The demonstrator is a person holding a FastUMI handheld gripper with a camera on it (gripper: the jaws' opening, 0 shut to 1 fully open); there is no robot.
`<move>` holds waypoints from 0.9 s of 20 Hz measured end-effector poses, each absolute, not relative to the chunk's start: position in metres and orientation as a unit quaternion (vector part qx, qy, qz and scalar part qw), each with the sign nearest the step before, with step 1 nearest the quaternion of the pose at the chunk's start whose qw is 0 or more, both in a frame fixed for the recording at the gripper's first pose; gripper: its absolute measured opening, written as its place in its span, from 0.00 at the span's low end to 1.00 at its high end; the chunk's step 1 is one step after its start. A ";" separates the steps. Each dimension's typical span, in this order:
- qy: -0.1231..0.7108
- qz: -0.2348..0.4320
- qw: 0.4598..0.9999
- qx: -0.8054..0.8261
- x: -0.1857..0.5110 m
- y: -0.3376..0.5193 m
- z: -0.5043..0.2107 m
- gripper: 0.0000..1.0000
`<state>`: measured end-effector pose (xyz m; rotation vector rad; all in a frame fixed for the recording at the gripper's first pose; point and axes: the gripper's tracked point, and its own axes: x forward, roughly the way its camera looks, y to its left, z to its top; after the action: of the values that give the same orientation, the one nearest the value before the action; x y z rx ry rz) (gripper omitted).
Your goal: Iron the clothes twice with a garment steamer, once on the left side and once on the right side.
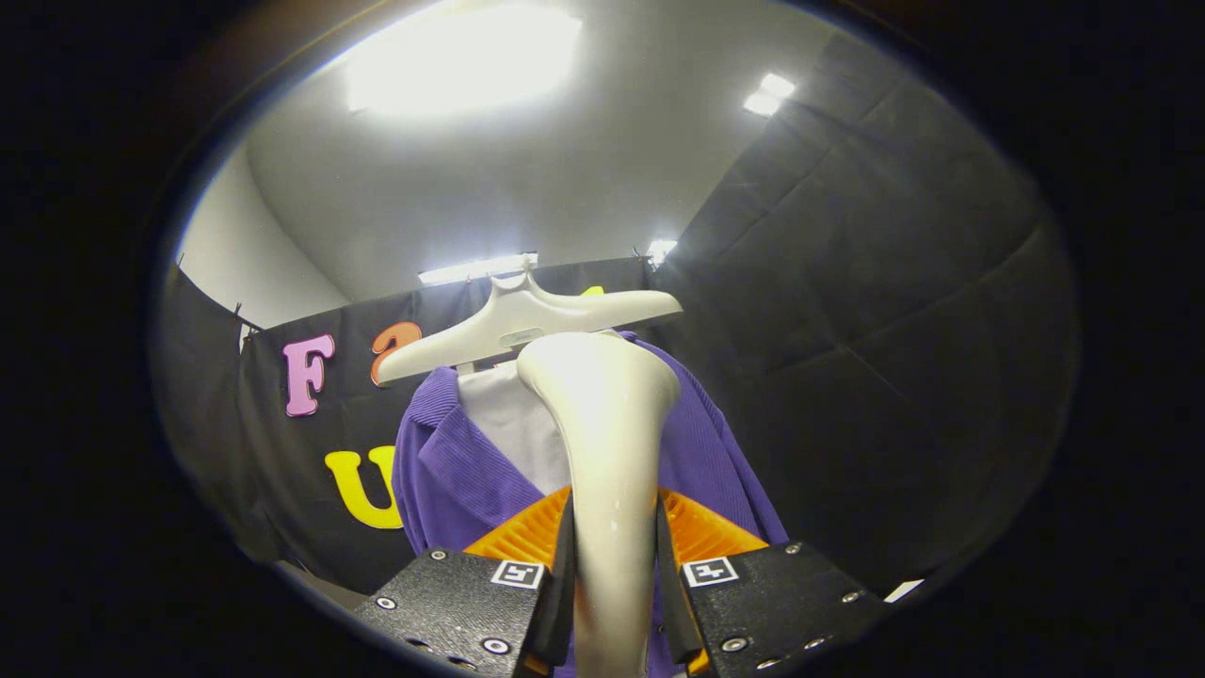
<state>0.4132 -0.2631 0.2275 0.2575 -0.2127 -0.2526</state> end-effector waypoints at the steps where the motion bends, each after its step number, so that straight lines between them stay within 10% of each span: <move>1: -0.102 -0.130 0.978 0.127 0.423 -0.266 0.222 0.39; 18: 0.042 -0.157 0.978 0.131 0.430 -0.295 0.076 0.39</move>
<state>0.4300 -0.2951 0.0756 0.2636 0.0851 -0.3164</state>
